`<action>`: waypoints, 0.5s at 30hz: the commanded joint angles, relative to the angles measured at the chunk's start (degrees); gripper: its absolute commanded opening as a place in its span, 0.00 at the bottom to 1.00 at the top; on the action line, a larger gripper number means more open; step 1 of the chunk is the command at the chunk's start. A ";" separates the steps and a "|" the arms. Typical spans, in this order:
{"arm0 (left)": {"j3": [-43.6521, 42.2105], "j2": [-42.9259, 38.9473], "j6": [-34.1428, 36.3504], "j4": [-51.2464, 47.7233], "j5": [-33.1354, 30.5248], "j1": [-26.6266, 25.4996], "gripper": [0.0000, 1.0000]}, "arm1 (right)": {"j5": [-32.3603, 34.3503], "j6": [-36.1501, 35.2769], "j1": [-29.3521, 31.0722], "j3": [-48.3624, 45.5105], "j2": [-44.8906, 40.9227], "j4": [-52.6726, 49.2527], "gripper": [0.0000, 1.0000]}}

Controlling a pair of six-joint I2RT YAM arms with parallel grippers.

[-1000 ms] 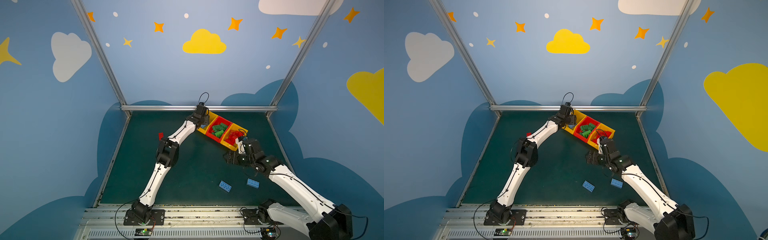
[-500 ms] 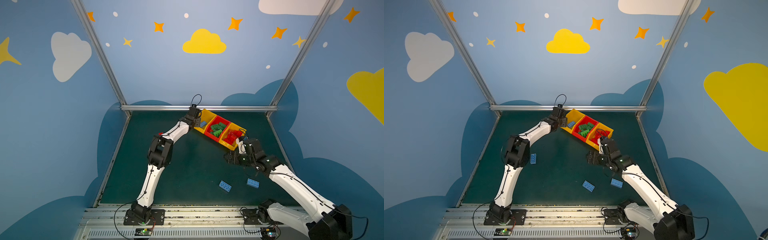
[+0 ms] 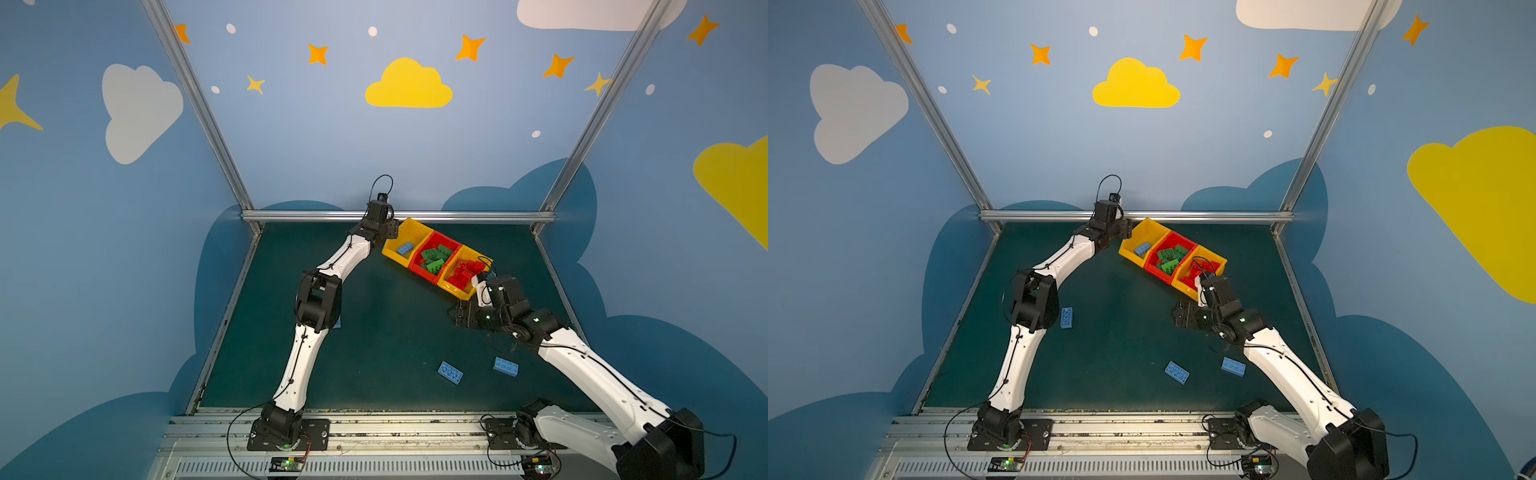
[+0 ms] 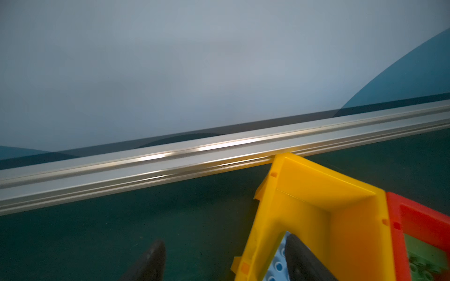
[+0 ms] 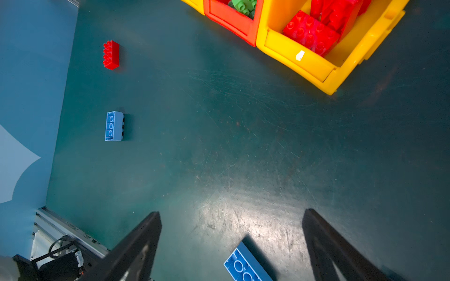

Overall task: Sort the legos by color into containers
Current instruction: 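Open the left gripper to drop the light blue brick into the yellow bin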

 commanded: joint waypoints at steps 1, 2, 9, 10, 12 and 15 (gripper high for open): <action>1.67 2.18 0.59 -3.62 4.40 0.10 0.74 | 0.79 0.14 -0.25 2.15 0.61 -1.18 0.89; 1.89 2.37 0.46 -3.85 5.02 -0.04 0.73 | 0.83 0.12 -0.28 2.33 0.78 -1.18 0.89; 0.11 1.37 0.11 -7.35 13.26 -0.02 0.70 | -0.24 0.65 -0.25 2.68 1.41 -1.16 0.89; -0.80 0.89 -0.13 -7.46 14.13 -0.04 0.69 | -0.43 0.65 -0.30 2.68 1.34 -1.29 0.89; -4.16 -0.64 -0.75 -6.40 14.89 -0.29 0.67 | -0.71 0.65 -0.28 2.60 0.99 -1.56 0.89; -10.80 -3.86 -1.77 -3.05 15.38 -0.82 0.64 | -0.57 0.60 -0.25 2.29 -0.13 -2.10 0.89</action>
